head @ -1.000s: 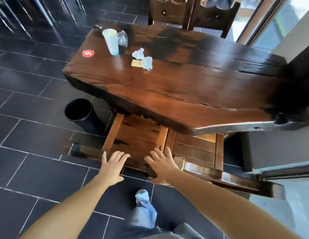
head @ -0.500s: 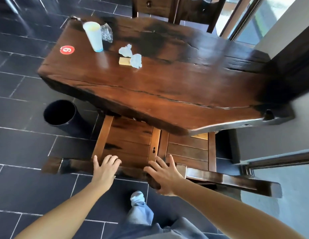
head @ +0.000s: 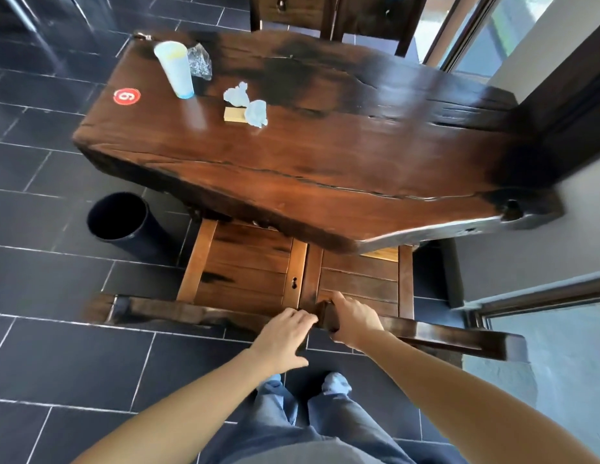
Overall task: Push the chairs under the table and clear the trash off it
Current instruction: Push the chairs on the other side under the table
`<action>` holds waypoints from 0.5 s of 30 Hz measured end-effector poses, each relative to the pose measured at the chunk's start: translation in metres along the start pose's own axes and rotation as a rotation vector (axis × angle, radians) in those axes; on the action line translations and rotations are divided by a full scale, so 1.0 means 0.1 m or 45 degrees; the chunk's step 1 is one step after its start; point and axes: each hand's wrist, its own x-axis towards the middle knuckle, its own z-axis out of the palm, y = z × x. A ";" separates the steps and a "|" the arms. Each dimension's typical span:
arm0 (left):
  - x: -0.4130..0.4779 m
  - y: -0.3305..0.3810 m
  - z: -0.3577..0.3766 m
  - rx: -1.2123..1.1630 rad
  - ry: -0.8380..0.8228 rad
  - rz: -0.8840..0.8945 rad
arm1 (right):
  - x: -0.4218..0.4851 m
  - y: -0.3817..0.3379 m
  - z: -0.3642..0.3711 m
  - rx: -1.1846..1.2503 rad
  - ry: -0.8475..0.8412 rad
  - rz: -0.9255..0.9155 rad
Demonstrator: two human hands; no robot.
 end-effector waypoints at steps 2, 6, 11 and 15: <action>-0.01 0.00 0.03 0.030 0.005 -0.019 | -0.01 -0.01 0.00 0.060 0.000 0.011; -0.03 -0.06 -0.04 0.056 -0.019 -0.125 | -0.03 0.00 -0.02 0.072 -0.028 -0.002; 0.03 0.01 -0.11 0.075 -0.104 -0.258 | -0.04 0.06 -0.06 0.055 -0.039 -0.033; 0.05 0.02 -0.15 0.099 -0.148 -0.309 | -0.07 0.11 -0.07 0.027 -0.061 -0.049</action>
